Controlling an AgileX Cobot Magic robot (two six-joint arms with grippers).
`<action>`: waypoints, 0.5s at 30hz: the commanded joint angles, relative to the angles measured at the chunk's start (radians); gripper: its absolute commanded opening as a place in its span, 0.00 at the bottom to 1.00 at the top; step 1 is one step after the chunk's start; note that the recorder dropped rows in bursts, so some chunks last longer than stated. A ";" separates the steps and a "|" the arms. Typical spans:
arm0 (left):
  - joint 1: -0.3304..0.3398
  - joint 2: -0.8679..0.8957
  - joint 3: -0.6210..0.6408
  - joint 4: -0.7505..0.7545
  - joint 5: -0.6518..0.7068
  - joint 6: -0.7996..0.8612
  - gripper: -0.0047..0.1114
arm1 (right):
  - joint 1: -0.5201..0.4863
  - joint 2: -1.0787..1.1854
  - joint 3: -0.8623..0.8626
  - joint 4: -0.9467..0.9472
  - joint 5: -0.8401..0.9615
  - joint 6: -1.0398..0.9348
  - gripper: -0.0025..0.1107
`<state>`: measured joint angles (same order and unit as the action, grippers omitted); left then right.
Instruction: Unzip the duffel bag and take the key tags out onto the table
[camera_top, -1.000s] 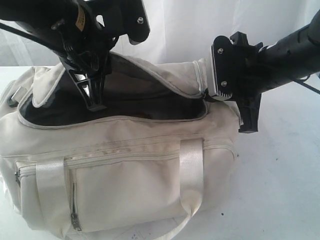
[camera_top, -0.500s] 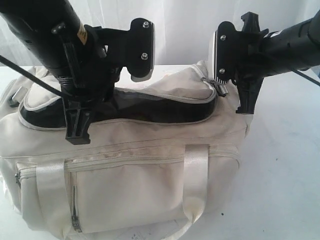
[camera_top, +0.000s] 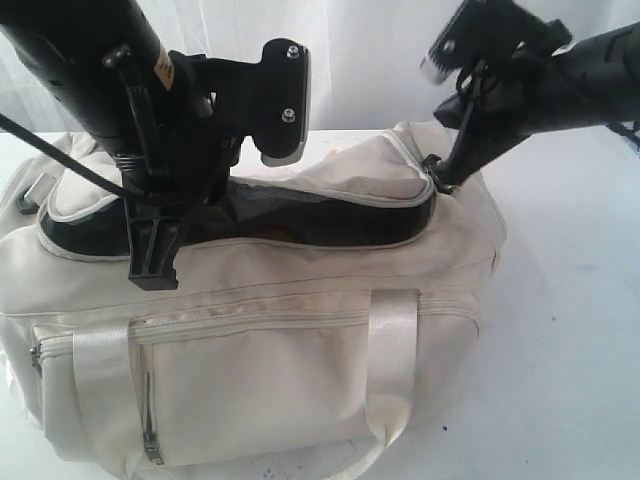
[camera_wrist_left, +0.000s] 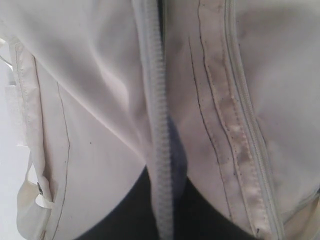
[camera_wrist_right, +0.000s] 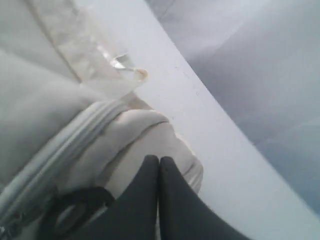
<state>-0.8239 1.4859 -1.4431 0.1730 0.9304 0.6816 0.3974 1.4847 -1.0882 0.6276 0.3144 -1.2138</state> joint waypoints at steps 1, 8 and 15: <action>0.002 -0.013 0.000 -0.045 0.043 -0.001 0.04 | -0.032 -0.028 -0.071 -0.004 0.183 0.452 0.02; 0.002 -0.008 0.053 -0.061 0.082 -0.001 0.04 | -0.071 0.007 -0.145 -0.004 0.453 0.750 0.07; 0.002 -0.008 0.159 -0.061 -0.035 -0.001 0.04 | -0.071 0.009 -0.145 0.011 0.608 0.776 0.36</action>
<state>-0.8239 1.4859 -1.3174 0.1486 0.9025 0.6816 0.3311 1.4927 -1.2241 0.6276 0.8674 -0.4524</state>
